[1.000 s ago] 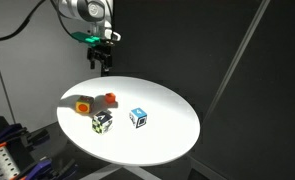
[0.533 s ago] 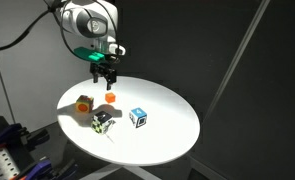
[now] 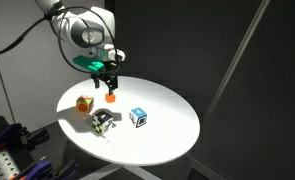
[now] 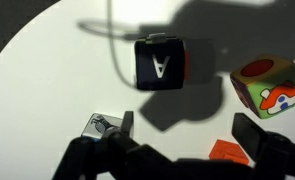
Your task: Pick up the block with a letter on top and move it to the right
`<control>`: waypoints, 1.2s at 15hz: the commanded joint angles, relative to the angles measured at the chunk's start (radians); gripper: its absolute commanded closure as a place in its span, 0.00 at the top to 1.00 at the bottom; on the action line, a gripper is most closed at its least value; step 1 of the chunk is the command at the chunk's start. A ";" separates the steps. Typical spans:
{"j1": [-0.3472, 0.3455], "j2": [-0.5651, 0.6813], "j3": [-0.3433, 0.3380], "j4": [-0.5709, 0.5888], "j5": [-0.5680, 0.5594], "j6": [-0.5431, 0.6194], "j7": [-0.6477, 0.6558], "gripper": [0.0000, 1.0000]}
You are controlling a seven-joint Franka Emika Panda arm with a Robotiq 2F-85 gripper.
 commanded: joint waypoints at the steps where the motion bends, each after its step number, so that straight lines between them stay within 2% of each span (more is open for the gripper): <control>1: 0.000 -0.001 0.001 0.001 0.000 -0.003 0.001 1.00; 5: 0.000 -0.001 0.001 0.001 0.000 -0.003 0.001 1.00; 9: -0.007 0.012 -0.004 -0.028 0.011 0.051 -0.035 1.00; 18: -0.033 0.140 -0.010 -0.029 0.009 0.162 -0.053 1.00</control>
